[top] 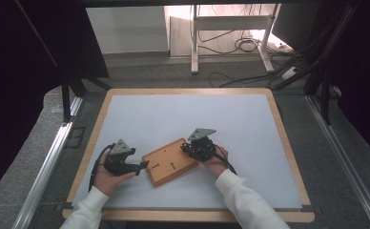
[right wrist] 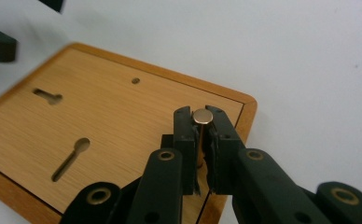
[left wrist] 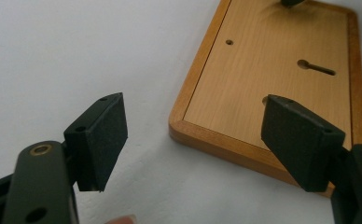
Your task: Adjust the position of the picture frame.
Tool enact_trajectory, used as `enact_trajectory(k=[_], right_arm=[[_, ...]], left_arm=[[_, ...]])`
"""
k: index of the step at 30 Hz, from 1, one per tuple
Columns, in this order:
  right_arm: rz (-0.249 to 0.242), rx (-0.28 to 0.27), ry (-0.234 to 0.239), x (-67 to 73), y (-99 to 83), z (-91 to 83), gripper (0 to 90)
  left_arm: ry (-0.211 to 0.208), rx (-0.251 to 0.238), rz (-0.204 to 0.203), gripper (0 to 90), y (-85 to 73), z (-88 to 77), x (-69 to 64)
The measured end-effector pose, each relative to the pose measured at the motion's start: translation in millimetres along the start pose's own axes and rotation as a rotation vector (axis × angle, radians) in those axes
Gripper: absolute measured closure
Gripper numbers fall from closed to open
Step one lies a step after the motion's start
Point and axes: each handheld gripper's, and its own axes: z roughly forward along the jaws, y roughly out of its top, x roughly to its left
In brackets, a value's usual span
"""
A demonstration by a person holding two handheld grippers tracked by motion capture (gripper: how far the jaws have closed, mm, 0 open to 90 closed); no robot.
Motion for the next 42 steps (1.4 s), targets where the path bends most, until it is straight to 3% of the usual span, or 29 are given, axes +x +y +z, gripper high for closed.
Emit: enact_trajectory(k=[2,3,4,6,8,10,11,12,15,23,26,31,34,36,38,42], right_arm=[[0.013,-0.006,0.0,-1.2,-1.0,1.3,82.9],[0.019,-0.028,-0.011,-0.6,0.9,-1.8,73.9],[0.019,-0.028,-0.011,-0.6,0.9,-1.8,73.9],[0.03,-0.037,-0.026,-0.7,3.7,-9.2,59.3],[0.031,-0.046,-0.049,-0.3,3.6,-20.8,52.1],[0.054,-0.059,-0.06,-1.6,0.0,-34.7,44.9],[0.084,-0.066,-0.068,-3.7,-7.3,-49.7,41.2],[0.084,-0.066,-0.068,-3.7,-7.3,-49.7,41.2],[0.119,-0.062,-0.072,-7.6,-24.2,-71.2,37.3],[0.19,-0.027,-0.116,-14.7,-83.3,-120.7,32.9],[0.191,-0.03,-0.133,-13.8,-91.6,-130.5,32.5],[0.173,-0.057,-0.169,-6.3,-102.9,-149.2,32.2],[0.154,-0.061,-0.174,-1.3,-104.1,-153.6,31.4],[0.157,-0.055,-0.176,-2.2,-104.7,-152.9,31.1],[0.167,-0.046,-0.186,-4.2,-105.2,-151.2,31.0],[0.174,-0.039,-0.186,-6.3,-105.8,-149.1,30.8]], left_arm=[[0.0,0.0,0.0,22.3,0.0,0.0,0.1],[0.0,0.0,0.0,22.3,0.0,0.1,0.0],[0.0,0.0,0.001,22.3,0.0,0.1,0.0],[-0.001,-0.002,0.001,22.2,0.0,0.0,-0.3],[0.001,-0.003,0.001,22.3,-0.1,-0.2,-0.2],[0.003,-0.001,0.0,22.2,-0.1,0.1,0.4],[0.005,-0.001,0.0,22.3,-0.1,0.3,0.8],[0.008,-0.002,0.001,22.3,-0.2,0.4,1.4],[0.018,0.003,-0.004,22.5,-0.5,1.8,2.9],[0.031,0.011,-0.01,22.8,-0.1,5.7,7.3],[0.035,0.014,-0.01,23.2,0.5,8.3,10.5],[0.045,0.02,0.014,42.7,4.0,10.9,19.1],[0.032,0.02,0.025,70.0,10.9,13.4,27.9],[0.025,0.037,0.027,83.3,15.4,18.2,33.3],[0.014,0.057,0.028,89.9,18.3,23.8,36.1],[-0.033,0.102,0.058,90.0,19.9,32.0,34.5]])
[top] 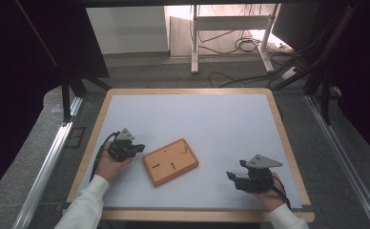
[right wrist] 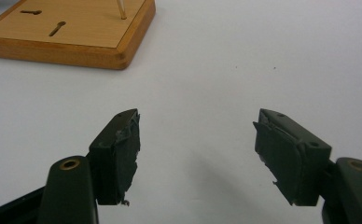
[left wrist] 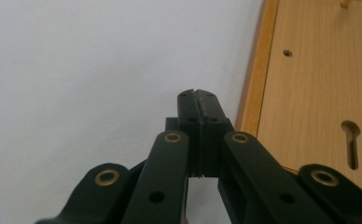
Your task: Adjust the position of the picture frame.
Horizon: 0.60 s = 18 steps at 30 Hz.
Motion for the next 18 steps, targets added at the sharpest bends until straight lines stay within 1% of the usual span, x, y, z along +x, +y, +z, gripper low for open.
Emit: enact_trajectory(k=[1,2,3,4,5,7,10,13,14,16,18], right_arm=[[-0.002,0.001,-0.002,-0.3,-0.1,0.4,30.8],[-0.003,0.003,-0.003,-0.5,-0.3,0.7,30.7],[-0.004,0.005,-0.004,-0.8,-0.4,1.0,30.5],[-0.003,0.006,-0.006,-1.0,-0.5,1.3,30.4],[-0.005,0.007,-0.008,-1.4,-0.7,1.4,30.3],[-0.005,0.009,-0.01,-2.1,-0.8,1.6,30.2],[-0.005,0.009,-0.014,-2.8,-0.8,1.4,30.1],[-0.003,0.01,-0.02,-4.1,-0.9,1.3,29.9],[-0.003,0.01,-0.02,-4.1,-0.9,1.3,29.9],[-0.004,0.012,-0.023,-4.9,-1.2,1.6,29.9],[-0.006,0.013,-0.024,-5.6,-1.5,2.0,29.8]], left_arm=[[-0.01,0.007,0.012,90.0,-0.8,1.1,-0.6],[-0.017,0.011,0.015,90.0,-1.9,1.9,-1.4],[-0.03,0.013,0.008,90.0,-2.8,2.3,-2.6],[-0.036,0.015,0.015,90.0,-3.1,2.4,-3.6],[-0.021,0.021,0.026,90.0,-3.0,2.4,-5.1],[-0.018,0.028,0.027,90.0,-3.3,1.8,-6.9],[-0.051,0.029,0.036,90.0,-5.3,0.7,-8.6],[-0.06,0.039,0.068,90.0,-7.0,-1.1,-14.8],[-0.067,0.034,0.068,90.0,-7.9,-1.7,-17.7],[-0.085,0.04,0.09,90.0,-9.3,-3.4,-22.7],[-0.096,0.04,0.103,90.0,-10.7,-4.1,-28.5]])
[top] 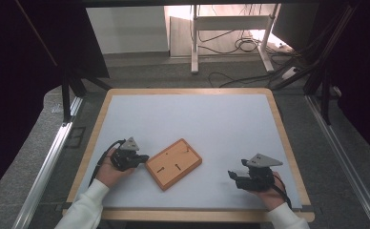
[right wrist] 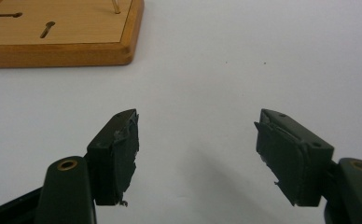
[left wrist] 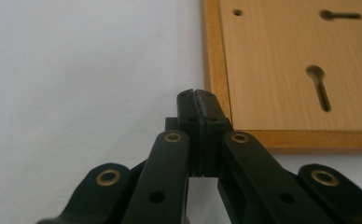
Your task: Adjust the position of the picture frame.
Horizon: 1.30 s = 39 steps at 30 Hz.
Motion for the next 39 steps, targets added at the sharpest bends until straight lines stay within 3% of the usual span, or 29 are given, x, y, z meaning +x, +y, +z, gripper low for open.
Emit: enact_trajectory(k=[14,22,39], right_arm=[[-0.004,0.002,-0.003,-1.6,-0.4,-0.3,29.5],[-0.005,0.004,-0.003,-1.6,-0.3,0.0,29.4],[-0.007,0.004,-0.006,-2.4,0.0,0.4,29.2]], left_arm=[[-0.054,0.008,0.071,90.0,0.3,-2.7,-33.8],[-0.094,-0.004,0.047,90.0,0.4,0.9,-37.1],[-0.177,-0.018,0.09,90.0,22.0,20.8,-64.9]])
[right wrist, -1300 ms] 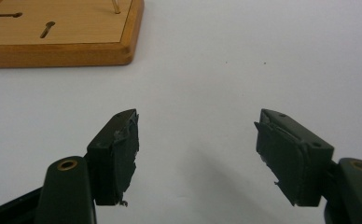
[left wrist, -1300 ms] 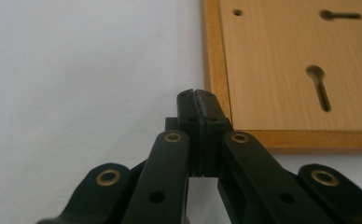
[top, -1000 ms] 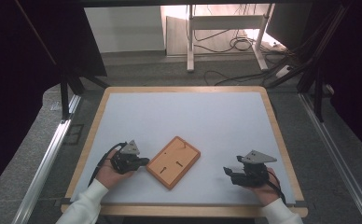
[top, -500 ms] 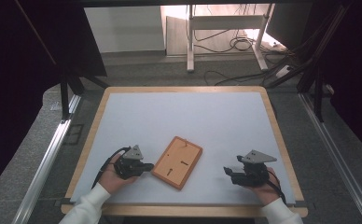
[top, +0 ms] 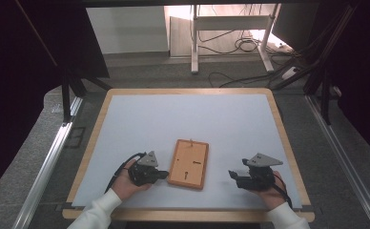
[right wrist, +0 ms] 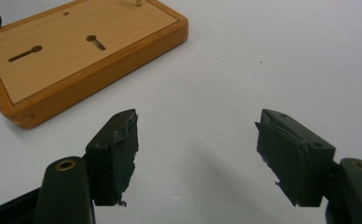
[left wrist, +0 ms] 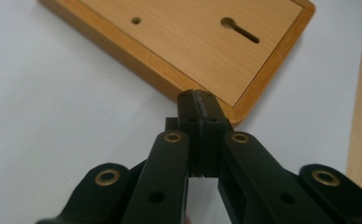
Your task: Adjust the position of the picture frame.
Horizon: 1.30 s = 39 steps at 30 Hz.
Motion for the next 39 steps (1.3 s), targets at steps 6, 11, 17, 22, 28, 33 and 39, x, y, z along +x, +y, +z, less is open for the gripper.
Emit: enact_trajectory(k=[6,11,17,22,28,33,39], right_arm=[[0.001,-0.001,-0.001,-0.5,0.1,-0.4,29.2],[0.0,-0.001,-0.001,-0.5,0.1,-0.6,29.1],[-0.001,-0.005,-0.003,-1.2,-0.2,-1.7,29.2],[-0.001,-0.002,-0.003,-1.9,-0.6,-1.4,29.1],[-0.004,0.004,-0.002,-2.1,-1.4,0.0,29.1],[-0.012,0.009,-0.009,-1.7,-2.1,0.9,29.2],[-0.02,0.013,-0.013,-1.1,-3.4,-0.1,28.8]], left_arm=[[-0.017,-0.004,0.003,90.0,4.9,5.8,-1.7],[-0.021,-0.013,-0.001,90.0,4.2,6.3,-1.2],[0.029,-0.045,-0.009,89.8,1.9,0.8,1.2],[0.085,-0.081,-0.052,84.7,-6.0,-11.5,12.5],[0.157,-0.152,-0.137,54.6,-13.9,-20.5,23.8],[0.179,-0.158,-0.172,40.4,-14.8,-24.5,26.1],[0.172,-0.144,-0.165,38.8,-15.4,-27.7,26.1]])
